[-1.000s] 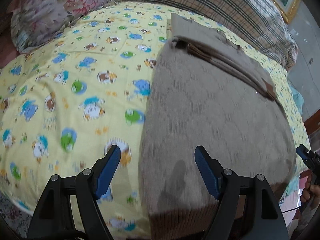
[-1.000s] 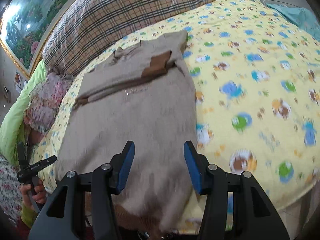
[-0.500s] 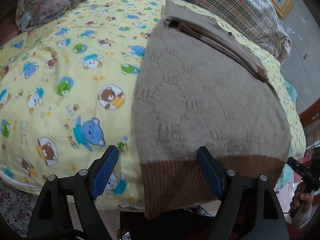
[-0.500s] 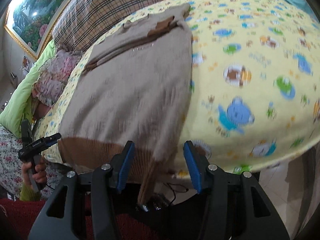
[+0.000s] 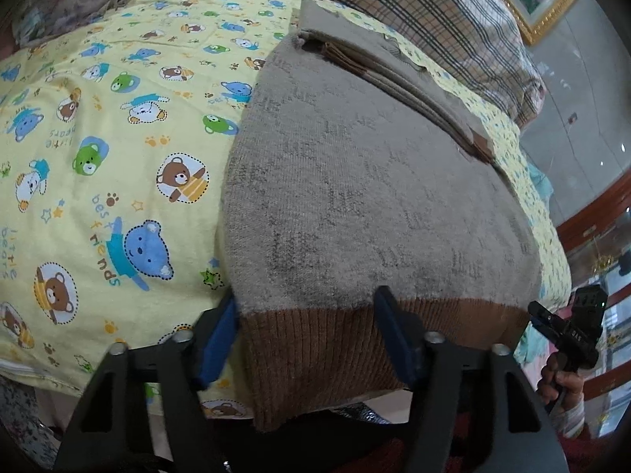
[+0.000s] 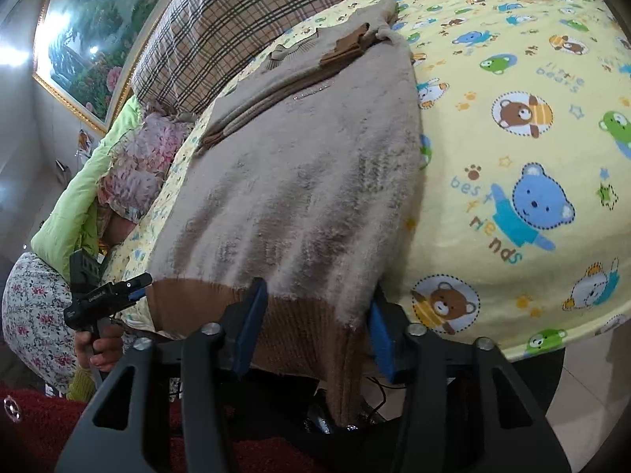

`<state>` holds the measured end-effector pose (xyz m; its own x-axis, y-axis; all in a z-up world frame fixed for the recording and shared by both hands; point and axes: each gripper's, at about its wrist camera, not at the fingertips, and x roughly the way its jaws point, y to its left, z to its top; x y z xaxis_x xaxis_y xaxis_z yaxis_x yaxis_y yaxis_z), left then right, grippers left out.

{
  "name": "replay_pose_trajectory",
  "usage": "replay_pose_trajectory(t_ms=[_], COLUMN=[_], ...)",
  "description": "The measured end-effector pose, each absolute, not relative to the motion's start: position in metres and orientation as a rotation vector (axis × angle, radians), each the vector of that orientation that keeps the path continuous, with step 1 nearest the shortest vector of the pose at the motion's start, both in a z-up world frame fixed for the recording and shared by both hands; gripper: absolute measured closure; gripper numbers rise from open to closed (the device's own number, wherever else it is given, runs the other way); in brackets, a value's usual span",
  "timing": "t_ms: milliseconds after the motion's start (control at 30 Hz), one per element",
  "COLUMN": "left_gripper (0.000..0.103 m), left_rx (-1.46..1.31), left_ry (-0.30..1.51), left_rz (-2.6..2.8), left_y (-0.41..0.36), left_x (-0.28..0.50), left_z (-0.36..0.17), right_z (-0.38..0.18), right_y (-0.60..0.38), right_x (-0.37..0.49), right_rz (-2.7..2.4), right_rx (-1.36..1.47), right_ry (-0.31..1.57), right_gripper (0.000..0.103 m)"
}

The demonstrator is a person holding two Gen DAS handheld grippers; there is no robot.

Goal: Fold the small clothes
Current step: 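Grasp the brown hem with the left gripper while the right gripper grasps the hem, then lift the hem with both grippers and fold it toward the collar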

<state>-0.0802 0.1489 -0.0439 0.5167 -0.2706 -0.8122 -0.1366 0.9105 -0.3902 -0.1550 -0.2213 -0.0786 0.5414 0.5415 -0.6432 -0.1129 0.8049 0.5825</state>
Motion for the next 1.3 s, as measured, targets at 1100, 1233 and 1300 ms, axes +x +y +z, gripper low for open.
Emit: replay_pose_trajectory(t_ms=[1100,1233,1300], left_gripper=[0.097,0.097,0.097], left_rx=[-0.475,-0.468,-0.469], left_ry=[0.779,0.710,0.698], left_rz=[-0.173,-0.176,-0.165], left_y=[0.155,0.153,0.154], left_x=[-0.025,0.026,0.050], left_z=[0.039,0.063,0.067], right_z=[0.010,0.025,0.032], right_y=[-0.241,-0.253,-0.256], right_x=[-0.090,-0.048,-0.025], right_rz=[0.699,0.633,0.597], right_rx=[0.620,0.660,0.658], right_ry=[0.618,0.533,0.516], right_gripper=[0.095,0.095,0.095])
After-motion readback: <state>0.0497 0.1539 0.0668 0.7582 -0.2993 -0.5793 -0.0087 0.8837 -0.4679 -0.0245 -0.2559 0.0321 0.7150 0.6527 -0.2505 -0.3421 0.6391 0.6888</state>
